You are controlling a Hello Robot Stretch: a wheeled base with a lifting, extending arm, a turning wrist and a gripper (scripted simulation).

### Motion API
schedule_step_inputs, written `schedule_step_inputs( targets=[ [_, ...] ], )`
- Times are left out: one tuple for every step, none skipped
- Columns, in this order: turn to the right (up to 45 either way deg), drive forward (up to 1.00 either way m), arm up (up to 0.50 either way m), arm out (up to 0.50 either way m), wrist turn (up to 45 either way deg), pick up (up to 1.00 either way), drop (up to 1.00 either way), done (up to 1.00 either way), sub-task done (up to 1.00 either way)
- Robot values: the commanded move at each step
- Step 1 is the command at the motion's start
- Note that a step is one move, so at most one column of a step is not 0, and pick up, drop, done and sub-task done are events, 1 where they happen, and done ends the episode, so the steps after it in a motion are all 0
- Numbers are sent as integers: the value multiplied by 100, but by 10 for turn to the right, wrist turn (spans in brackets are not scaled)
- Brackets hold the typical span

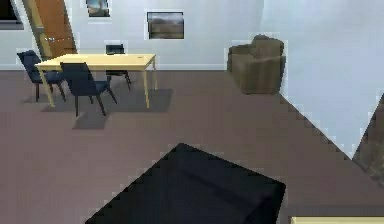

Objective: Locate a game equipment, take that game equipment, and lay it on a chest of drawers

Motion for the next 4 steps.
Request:
schedule_step_inputs(
  targets=[
    [-450,0,0,0,0,0,0,0,0],
    [-450,0,0,0,0,0,0,0,0],
    [0,10,0,0,0,0,0,0,0],
    [390,0,0,0,0,0,0,0,0]
  ],
)
